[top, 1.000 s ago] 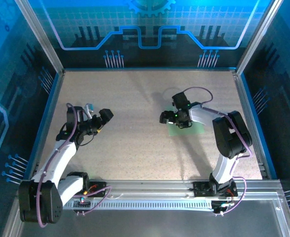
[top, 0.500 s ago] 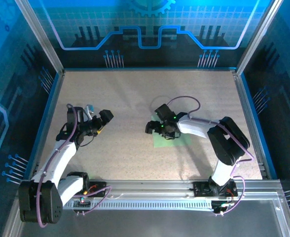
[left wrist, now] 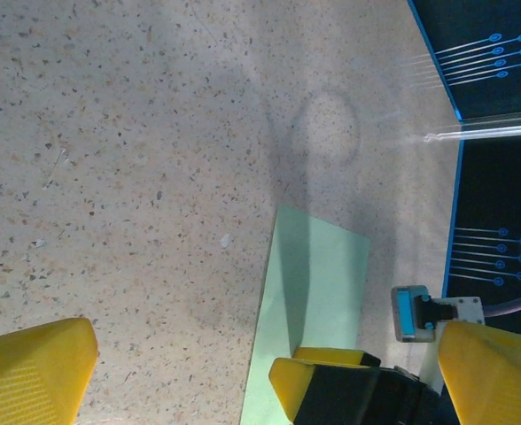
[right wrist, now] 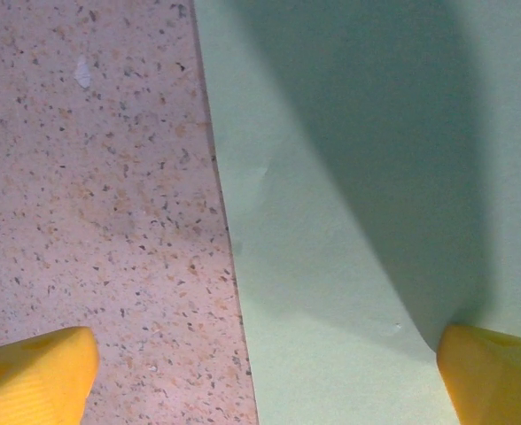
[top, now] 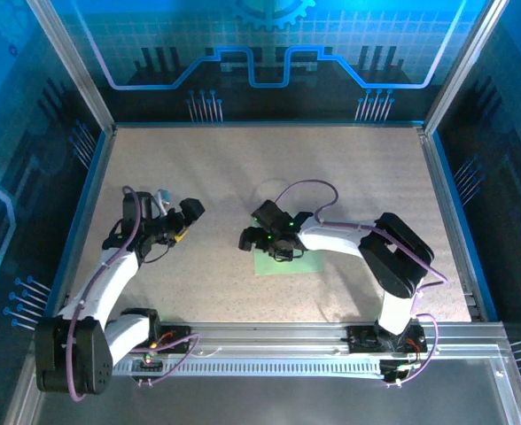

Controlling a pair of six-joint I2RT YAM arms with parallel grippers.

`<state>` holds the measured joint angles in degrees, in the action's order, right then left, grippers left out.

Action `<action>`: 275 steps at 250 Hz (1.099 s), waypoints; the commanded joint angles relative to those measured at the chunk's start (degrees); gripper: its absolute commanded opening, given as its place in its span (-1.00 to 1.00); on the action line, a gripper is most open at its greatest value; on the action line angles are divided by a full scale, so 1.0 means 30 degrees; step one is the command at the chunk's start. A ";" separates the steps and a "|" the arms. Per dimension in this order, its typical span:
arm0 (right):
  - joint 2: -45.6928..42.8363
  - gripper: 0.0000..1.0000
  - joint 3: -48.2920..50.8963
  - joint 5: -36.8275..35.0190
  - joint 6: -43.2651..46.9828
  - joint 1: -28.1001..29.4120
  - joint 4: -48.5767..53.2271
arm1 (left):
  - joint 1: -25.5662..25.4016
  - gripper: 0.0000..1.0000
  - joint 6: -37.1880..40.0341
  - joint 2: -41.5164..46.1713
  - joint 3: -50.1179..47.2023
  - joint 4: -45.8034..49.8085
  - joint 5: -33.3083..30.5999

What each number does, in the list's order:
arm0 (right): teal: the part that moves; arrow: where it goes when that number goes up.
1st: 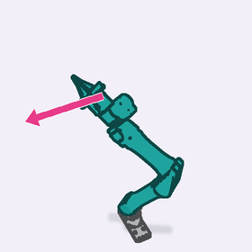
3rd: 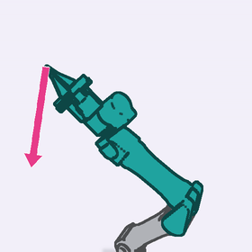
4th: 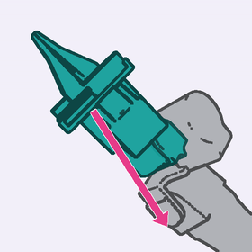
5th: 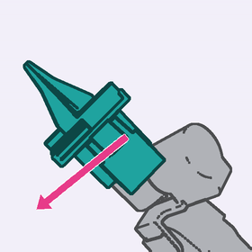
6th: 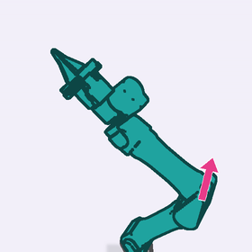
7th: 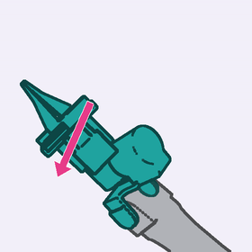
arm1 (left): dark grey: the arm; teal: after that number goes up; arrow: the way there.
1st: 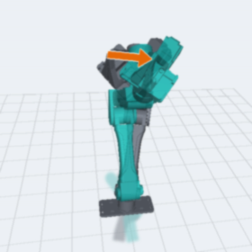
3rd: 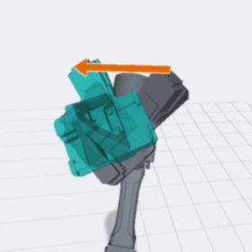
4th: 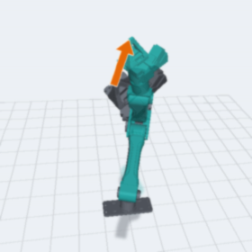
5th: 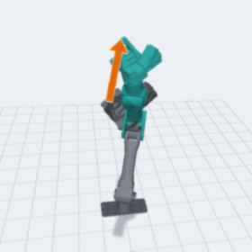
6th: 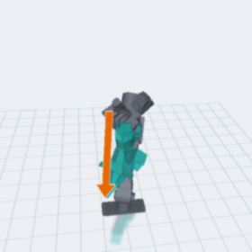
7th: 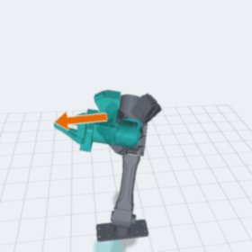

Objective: Fold a paper plane with a square sheet of paper (fold left side to right side)

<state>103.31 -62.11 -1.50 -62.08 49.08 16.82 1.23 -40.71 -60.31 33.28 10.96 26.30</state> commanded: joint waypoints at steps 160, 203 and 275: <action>-0.2087 0.99 -0.0866 -0.3540 0.8895 -0.6268 0.5852 | -0.9260 -0.03 0.1409 -0.7472 0.3698 -0.1330 0.0324; -0.0466 0.98 -0.1768 -0.3244 0.9455 -0.6798 0.5527 | -1.1093 -0.08 0.1576 -1.0523 0.5162 -0.1668 -0.0497; 0.1029 0.99 -0.2126 -0.2537 0.9307 -0.6777 0.4909 | -1.2013 -0.14 0.1992 -1.3794 0.7301 -0.0441 -0.1215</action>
<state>105.14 -67.66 -10.31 -34.44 29.06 31.66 -34.26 -36.88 -99.59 52.56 7.18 24.82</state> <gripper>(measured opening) 0.993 0.438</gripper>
